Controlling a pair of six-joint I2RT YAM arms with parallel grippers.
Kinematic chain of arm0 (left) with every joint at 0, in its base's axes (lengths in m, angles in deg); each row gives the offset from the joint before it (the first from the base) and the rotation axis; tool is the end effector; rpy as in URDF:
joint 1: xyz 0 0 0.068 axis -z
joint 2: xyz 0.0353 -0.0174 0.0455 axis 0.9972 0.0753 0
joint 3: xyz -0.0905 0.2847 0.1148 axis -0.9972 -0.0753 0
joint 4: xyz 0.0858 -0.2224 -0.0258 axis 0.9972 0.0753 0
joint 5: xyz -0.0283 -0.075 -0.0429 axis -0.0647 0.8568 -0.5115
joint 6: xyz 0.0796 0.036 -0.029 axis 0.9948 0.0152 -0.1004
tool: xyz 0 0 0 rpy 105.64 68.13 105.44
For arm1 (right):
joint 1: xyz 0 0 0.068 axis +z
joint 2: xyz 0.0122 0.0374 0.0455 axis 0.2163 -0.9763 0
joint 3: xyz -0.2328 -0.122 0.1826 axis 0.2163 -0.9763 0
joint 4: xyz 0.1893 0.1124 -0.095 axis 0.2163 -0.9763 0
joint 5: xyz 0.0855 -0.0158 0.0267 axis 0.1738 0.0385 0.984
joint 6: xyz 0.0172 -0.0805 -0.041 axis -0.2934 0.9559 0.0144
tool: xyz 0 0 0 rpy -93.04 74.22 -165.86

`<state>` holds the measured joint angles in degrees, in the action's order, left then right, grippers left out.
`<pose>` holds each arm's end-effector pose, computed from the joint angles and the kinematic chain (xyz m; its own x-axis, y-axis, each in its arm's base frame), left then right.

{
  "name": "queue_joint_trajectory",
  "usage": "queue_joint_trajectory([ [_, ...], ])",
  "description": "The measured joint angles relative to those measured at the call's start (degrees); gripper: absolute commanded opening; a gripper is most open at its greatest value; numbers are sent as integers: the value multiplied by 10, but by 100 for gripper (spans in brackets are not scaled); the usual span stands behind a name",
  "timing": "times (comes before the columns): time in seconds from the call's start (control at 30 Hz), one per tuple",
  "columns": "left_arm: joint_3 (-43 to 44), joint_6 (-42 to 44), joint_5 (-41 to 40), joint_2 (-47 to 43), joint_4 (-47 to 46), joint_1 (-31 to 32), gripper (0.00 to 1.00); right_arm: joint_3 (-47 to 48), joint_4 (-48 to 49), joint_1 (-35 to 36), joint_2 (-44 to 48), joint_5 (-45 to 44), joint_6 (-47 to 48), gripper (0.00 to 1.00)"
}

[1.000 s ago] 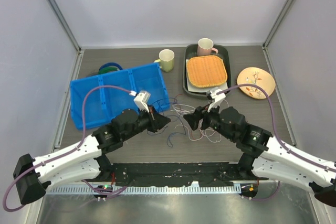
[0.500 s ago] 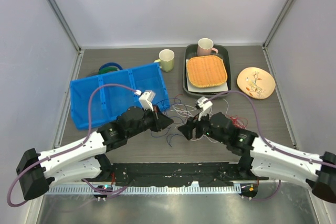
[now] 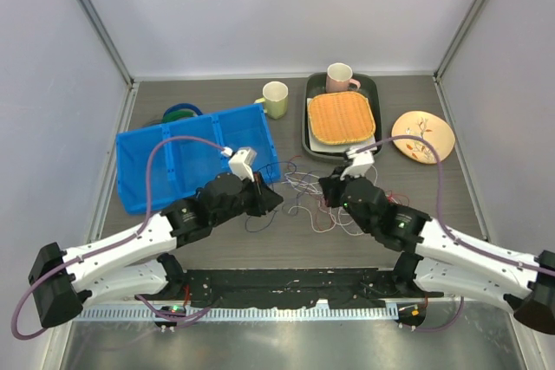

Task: Untangle the cables

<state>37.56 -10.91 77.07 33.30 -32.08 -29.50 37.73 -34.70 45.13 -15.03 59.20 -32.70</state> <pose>0.1263 -0.1723 0.2995 -0.7225 -0.2662 -0.6381 0.3440 0.6621 -0.6658 0.1320 0.1402 0.2927 -0.4268 0.0922 -0.8997 -0.3875 0.8802 0.2740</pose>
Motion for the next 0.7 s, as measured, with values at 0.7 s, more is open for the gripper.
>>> queue_joint_trajectory([
  [0.7,104,-56,-201,-19,290,-3,0,55,-238,-54,131,-320,-103,1],
])
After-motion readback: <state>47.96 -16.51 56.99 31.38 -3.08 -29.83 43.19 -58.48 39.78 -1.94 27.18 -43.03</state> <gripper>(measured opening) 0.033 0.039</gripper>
